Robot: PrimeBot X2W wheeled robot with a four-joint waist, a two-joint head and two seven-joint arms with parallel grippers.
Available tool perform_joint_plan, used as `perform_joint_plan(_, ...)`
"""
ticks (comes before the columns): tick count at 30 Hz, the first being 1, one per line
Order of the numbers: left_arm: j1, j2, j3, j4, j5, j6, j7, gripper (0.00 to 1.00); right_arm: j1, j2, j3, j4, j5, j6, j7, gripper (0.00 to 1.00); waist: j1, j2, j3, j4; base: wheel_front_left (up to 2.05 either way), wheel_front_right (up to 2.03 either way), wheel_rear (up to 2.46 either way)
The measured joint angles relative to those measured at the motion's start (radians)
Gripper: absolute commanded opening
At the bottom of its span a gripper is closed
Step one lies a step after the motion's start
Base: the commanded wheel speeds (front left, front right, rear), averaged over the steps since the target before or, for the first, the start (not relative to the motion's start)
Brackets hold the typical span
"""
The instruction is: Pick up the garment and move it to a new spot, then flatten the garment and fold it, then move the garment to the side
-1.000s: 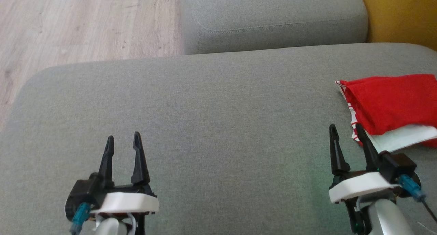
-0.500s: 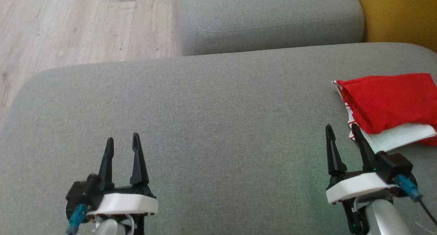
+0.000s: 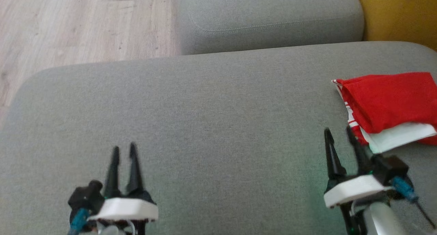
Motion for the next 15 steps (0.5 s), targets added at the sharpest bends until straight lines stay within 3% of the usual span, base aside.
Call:
perform_joint_plan(5, 0.047, 0.0, -0.004, 0.071, -0.007, 0.001, 0.007, 0.0, 0.047, 0.002, 0.001, 0.069, 0.004, 0.0, 0.003, 0.0, 0.0, 0.0, 0.0, 0.0, 0.0, 0.0, 0.0)
perform_joint_plan(15, 0.059, 0.0, 0.011, 0.072, -0.098, -0.008, 0.035, 0.0, 0.06, 0.002, -0.009, 0.063, 0.119, 0.0, 0.034, 0.0, 0.0, 0.0, 0.002, -0.002, 0.0, 0.0, 0.0)
